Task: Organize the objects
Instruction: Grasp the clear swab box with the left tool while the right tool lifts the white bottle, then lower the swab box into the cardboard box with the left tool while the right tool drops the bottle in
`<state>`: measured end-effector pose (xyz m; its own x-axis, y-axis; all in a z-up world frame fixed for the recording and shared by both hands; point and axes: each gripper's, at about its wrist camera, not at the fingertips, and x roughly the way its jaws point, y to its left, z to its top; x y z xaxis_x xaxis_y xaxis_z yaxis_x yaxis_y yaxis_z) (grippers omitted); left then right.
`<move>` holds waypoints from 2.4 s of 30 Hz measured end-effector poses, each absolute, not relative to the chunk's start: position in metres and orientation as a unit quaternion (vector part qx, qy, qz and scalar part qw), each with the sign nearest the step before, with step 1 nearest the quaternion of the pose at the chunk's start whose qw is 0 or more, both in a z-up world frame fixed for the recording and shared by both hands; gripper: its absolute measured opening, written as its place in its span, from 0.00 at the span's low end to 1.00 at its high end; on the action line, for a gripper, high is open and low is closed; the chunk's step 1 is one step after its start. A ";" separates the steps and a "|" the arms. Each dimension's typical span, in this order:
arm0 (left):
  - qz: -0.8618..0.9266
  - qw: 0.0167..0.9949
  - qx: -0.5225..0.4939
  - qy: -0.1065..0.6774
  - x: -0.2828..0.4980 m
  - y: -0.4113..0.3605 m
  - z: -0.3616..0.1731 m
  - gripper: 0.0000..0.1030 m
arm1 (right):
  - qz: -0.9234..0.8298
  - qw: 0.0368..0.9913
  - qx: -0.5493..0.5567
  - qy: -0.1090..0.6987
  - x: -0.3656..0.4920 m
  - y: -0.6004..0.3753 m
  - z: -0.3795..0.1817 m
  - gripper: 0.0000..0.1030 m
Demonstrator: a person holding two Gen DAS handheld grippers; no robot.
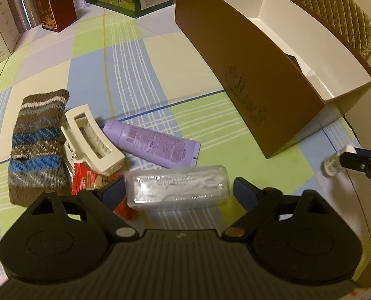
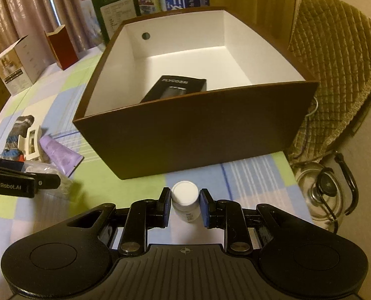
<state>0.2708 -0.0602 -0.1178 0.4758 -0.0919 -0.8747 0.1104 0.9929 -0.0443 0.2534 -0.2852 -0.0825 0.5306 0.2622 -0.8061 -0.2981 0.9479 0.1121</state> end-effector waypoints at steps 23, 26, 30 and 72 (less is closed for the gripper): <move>-0.072 0.912 0.010 0.403 0.285 -0.088 -0.005 0.81 | 0.252 0.899 0.020 0.359 0.287 -0.325 0.018 0.21; -0.083 0.919 0.016 0.386 0.300 -0.108 0.007 0.81 | 0.255 0.906 0.015 0.339 0.304 -0.326 0.027 0.21; -0.095 0.921 0.013 0.377 0.325 -0.133 0.015 0.81 | 0.256 0.911 0.013 0.324 0.331 -0.327 0.028 0.21; -0.085 0.880 0.082 0.459 0.487 -0.195 -0.057 0.88 | 0.247 0.893 -0.024 0.374 0.473 -0.313 -0.040 0.31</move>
<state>0.4869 -0.1947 -0.0570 0.5640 -0.0748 -0.8224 0.2262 0.9718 0.0667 0.4730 -0.3125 -0.0402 0.5976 0.4244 -0.6803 -0.4599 0.8764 0.1428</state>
